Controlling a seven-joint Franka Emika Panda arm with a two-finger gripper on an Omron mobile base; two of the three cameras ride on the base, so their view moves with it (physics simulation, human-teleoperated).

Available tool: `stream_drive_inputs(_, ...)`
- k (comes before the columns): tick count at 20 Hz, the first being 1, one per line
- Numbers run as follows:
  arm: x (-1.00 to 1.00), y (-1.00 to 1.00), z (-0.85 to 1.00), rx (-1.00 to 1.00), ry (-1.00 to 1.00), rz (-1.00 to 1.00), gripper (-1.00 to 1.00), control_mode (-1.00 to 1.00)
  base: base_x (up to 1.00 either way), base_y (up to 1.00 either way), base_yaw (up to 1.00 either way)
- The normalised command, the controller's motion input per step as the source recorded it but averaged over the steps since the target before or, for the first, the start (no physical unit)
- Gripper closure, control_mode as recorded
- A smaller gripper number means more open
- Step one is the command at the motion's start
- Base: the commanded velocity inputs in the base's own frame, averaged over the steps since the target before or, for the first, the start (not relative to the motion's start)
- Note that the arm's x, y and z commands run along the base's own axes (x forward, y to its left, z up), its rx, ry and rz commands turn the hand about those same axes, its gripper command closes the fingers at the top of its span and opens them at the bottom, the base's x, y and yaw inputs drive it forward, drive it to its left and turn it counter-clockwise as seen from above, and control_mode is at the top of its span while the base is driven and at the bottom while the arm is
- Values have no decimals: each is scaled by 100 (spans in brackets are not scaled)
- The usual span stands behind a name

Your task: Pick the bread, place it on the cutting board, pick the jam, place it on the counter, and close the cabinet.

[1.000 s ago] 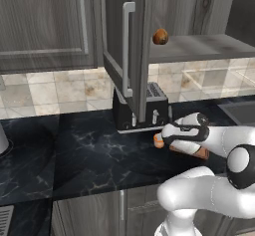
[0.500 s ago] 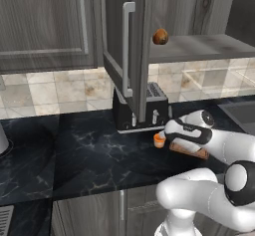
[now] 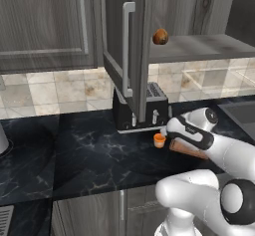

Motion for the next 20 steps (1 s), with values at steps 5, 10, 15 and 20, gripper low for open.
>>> stream_drive_inputs(5, -12, 0, 39, 0, 0, -2, -100, -100, 0, 0, 0)
stream_drive_inputs(10, -15, 0, 45, 0, 0, -3, -100, -100, 0, 0, 0)
stream_drive_inputs(15, -16, 0, 45, 0, 0, -3, -100, -100, 0, 0, 0)
stream_drive_inputs(20, -18, 0, 48, 0, 0, -4, -100, -100, 0, 0, 0)
